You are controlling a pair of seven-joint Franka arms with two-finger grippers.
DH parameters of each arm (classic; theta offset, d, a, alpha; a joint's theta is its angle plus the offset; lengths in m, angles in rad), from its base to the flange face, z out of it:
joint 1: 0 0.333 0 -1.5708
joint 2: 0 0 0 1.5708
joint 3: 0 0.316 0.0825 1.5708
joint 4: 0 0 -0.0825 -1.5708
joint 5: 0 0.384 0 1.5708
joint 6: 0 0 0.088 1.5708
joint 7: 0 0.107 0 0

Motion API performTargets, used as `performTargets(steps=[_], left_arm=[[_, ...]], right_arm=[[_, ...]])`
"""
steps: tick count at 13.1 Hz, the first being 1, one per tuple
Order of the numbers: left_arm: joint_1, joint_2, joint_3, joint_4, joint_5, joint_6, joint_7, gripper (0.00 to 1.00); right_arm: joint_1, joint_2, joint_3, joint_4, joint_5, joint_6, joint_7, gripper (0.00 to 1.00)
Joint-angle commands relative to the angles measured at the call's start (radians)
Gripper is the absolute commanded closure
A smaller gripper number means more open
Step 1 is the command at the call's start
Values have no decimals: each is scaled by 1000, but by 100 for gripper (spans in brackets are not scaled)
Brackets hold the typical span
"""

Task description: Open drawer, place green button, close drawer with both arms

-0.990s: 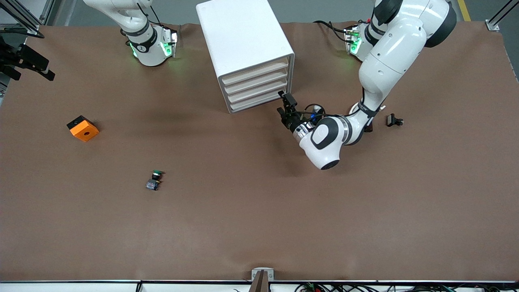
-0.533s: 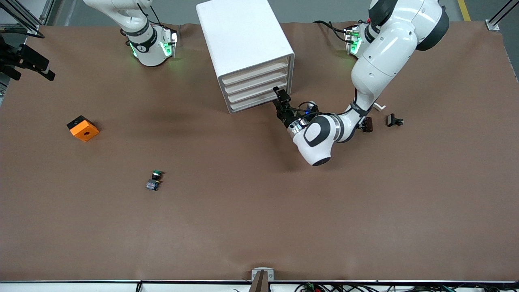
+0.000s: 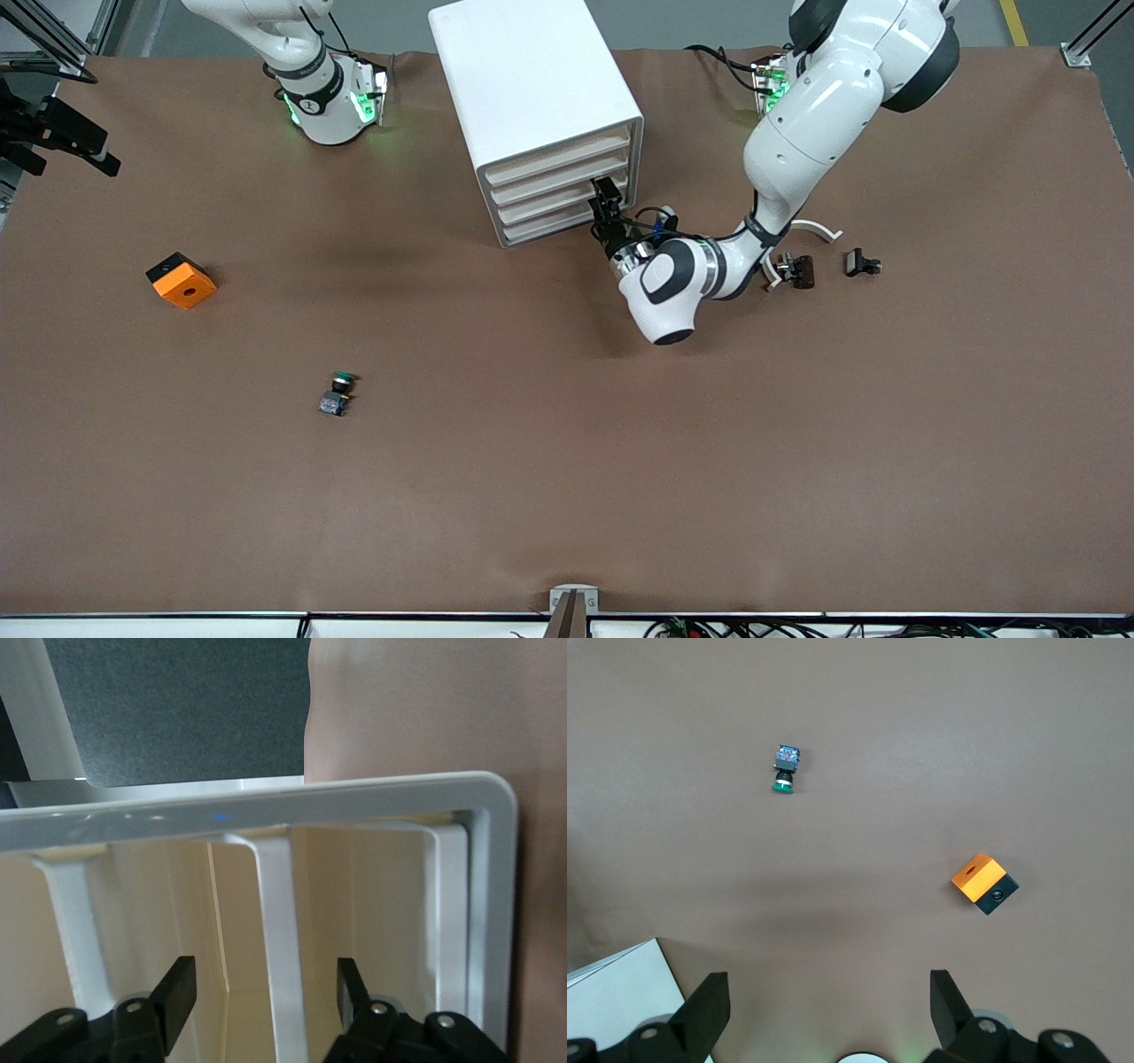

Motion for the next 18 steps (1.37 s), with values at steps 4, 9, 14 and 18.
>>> performTargets(steps=[4,9,14,18], left_arm=[[-15,16,1,-7,-19,-16,-15,47],[-11,16,6,-6,-19,-14,-15,76],[2,16,23,3,-22,-14,-12,87],[18,15,46,26,-58,-14,-12,91]], right_arm=[[42,-13,8,-5,-94,11,-17,0],[53,-13,6,-3,-89,14,-14,0],[46,16,2,38,-88,0,-3,0],[43,105,2,52,-92,9,-12,0]])
